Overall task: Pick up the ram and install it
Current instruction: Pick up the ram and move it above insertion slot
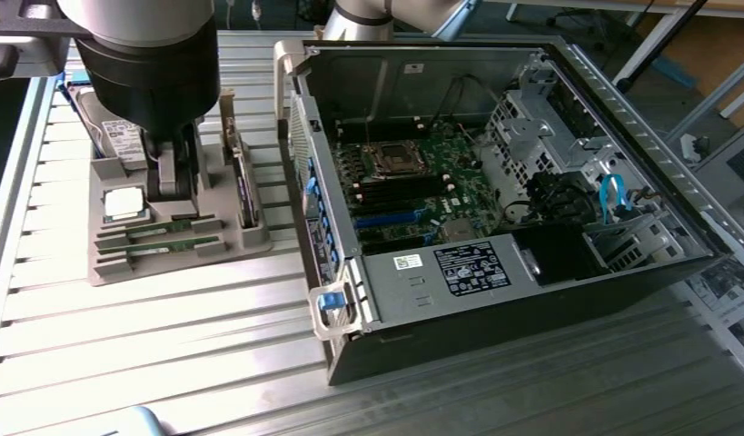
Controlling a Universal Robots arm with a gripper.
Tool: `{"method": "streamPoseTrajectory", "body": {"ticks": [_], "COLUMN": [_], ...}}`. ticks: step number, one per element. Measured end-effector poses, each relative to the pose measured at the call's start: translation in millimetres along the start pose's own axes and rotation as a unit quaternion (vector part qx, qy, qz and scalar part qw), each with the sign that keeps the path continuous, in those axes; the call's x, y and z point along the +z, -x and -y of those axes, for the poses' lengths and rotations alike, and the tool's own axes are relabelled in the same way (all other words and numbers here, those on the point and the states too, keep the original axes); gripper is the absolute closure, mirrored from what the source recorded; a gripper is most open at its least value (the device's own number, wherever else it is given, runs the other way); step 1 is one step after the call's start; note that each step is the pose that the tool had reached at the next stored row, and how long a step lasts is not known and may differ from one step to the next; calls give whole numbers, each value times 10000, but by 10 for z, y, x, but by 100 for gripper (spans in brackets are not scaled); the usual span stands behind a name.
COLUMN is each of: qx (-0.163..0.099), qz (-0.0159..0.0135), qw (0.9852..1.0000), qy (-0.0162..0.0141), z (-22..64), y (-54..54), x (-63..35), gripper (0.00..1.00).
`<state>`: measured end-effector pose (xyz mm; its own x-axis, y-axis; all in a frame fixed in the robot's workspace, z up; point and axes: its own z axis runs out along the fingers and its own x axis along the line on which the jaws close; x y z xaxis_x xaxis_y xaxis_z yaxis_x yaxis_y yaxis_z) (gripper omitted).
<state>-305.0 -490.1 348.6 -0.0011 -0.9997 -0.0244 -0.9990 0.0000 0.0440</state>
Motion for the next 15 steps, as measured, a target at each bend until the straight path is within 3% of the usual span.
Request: {"method": "streamPoseTrajectory", "body": {"ticks": [15], "qx": [0], "qz": [0], "qw": [10000], "qy": [0], "z": [2], "y": [-1], "x": [39], "gripper": [56]}}
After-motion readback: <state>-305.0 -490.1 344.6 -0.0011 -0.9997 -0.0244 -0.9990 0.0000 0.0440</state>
